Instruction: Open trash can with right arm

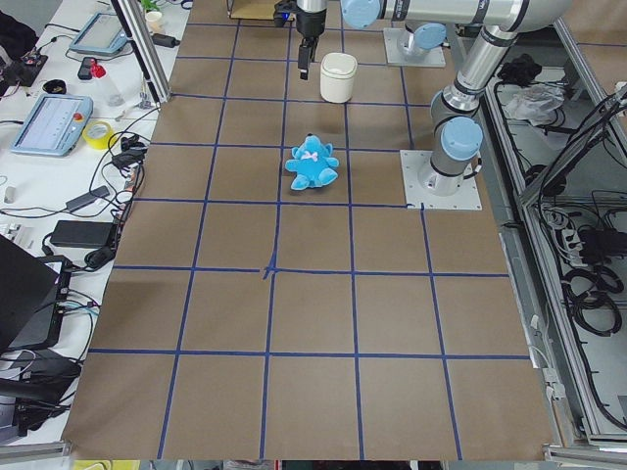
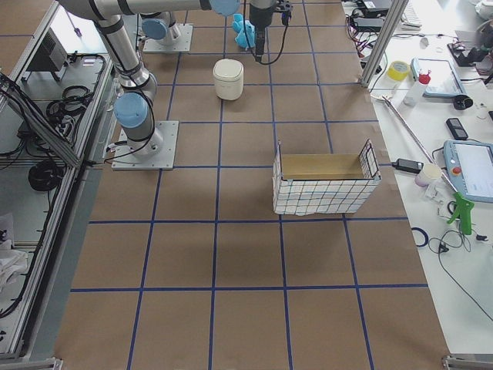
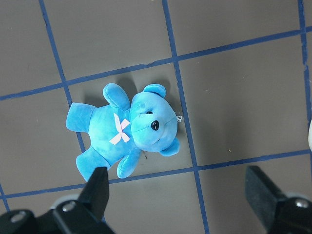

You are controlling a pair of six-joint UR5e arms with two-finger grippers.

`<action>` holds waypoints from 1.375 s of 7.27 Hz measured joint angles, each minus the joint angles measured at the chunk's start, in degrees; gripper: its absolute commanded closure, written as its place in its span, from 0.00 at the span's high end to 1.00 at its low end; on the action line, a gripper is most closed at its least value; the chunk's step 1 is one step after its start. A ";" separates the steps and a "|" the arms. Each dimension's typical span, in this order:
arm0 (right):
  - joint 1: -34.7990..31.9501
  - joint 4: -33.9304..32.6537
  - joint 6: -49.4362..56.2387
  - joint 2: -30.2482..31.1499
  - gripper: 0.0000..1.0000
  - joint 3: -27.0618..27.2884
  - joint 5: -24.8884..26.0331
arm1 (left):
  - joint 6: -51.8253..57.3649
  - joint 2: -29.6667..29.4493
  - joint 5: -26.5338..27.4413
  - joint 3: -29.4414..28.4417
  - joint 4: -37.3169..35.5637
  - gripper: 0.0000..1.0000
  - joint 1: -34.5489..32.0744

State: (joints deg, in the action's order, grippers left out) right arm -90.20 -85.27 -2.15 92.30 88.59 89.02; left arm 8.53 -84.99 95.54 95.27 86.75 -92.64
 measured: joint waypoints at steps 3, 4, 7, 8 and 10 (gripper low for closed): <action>-0.06 0.25 -0.37 -0.01 1.00 0.00 0.01 | 0.00 0.00 0.00 0.00 0.00 1.00 0.00; -0.06 0.33 -0.39 -0.01 1.00 0.03 0.01 | 0.00 0.00 0.00 0.00 0.00 1.00 0.00; -0.06 0.33 -0.77 -0.02 1.00 0.08 -0.04 | 0.00 0.00 0.00 0.00 0.00 1.00 0.00; -0.09 0.34 -0.94 0.00 1.00 0.11 -0.06 | 0.00 0.00 0.00 0.00 0.00 1.00 0.00; -0.16 0.44 -1.10 0.06 0.99 0.16 -0.07 | 0.00 0.00 0.00 0.00 0.00 1.00 0.00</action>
State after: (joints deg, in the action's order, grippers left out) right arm -90.36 -84.83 -3.25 92.36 88.75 88.95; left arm 8.53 -84.99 95.54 95.27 86.75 -92.64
